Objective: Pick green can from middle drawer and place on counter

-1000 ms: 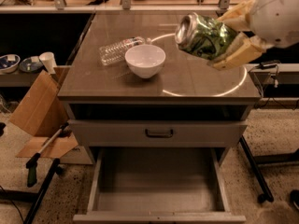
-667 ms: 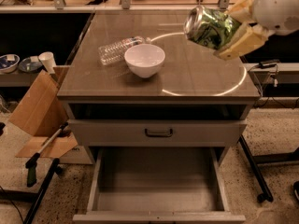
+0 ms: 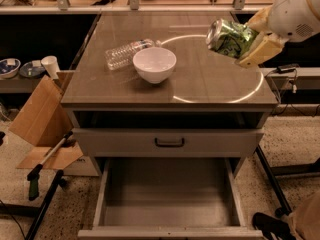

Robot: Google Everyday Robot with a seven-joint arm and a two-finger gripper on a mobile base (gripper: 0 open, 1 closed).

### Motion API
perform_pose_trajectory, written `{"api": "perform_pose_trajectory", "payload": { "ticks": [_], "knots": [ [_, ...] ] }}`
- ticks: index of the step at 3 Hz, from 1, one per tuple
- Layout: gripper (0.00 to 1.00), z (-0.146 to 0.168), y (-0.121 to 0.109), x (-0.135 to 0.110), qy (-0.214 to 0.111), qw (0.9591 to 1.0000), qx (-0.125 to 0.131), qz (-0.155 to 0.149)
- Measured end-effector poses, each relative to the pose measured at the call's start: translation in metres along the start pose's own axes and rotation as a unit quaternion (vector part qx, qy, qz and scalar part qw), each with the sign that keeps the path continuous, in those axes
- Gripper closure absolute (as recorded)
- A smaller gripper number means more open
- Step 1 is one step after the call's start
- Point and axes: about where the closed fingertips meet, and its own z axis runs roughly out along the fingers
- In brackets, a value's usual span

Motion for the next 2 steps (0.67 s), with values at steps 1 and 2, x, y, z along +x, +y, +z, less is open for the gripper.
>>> {"api": "perform_pose_trajectory", "payload": {
  "ticks": [1,2],
  "knots": [
    [1.00,0.032,0.010,0.020,0.026,0.9994,-0.004,0.024],
    [1.00,0.051,0.011,0.031,0.051,0.9975,0.001,0.048]
  ]
}}
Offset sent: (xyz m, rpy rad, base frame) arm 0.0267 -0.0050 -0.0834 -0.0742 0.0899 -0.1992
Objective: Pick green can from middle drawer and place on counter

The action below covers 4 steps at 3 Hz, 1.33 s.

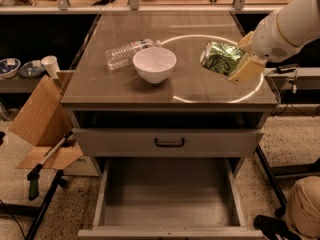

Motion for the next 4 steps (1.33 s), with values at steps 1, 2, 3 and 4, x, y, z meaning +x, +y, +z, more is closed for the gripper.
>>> {"api": "perform_pose_trajectory", "payload": {
  "ticks": [1,2,3,4],
  "knots": [
    [1.00,0.014,-0.011,0.011,0.030,0.9990,0.011,0.031],
    [1.00,0.022,-0.019,0.025,0.058,0.9964,0.019,0.059],
    [0.82,0.027,-0.024,0.039,0.077,0.9933,0.026,0.083],
    [0.51,0.027,-0.026,0.049,0.089,0.9902,0.037,0.101]
  ]
}}
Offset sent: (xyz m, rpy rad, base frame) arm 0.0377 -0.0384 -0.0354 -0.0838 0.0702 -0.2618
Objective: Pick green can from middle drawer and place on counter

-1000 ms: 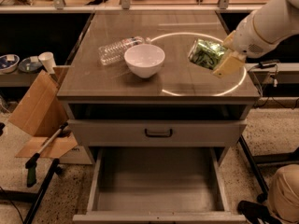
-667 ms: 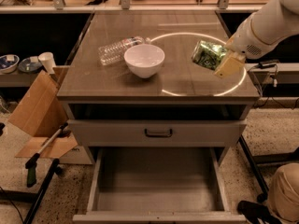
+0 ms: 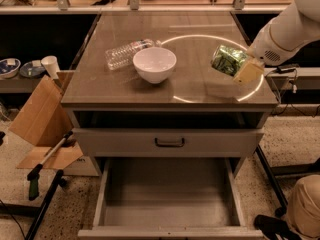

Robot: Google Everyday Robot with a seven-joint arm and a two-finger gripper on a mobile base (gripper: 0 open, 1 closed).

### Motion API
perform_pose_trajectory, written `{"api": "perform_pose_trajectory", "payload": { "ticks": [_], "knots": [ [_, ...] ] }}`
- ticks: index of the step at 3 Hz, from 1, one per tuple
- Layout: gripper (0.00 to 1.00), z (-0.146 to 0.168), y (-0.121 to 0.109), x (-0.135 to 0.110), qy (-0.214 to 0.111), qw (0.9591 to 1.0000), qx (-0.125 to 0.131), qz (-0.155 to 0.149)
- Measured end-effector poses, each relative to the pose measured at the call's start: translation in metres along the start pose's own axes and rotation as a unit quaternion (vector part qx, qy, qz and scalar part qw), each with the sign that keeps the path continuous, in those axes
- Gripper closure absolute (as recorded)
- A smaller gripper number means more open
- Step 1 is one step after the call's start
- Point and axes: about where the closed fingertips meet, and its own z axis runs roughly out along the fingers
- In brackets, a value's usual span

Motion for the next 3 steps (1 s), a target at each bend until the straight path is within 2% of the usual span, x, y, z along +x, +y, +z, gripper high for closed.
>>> {"api": "perform_pose_trajectory", "payload": {
  "ticks": [2,3],
  "knots": [
    [0.00,-0.0043,-0.0025,0.0038,0.002,0.9999,0.011,0.009],
    [0.00,-0.0042,-0.0025,0.0038,0.002,0.9999,0.011,0.009]
  ]
}}
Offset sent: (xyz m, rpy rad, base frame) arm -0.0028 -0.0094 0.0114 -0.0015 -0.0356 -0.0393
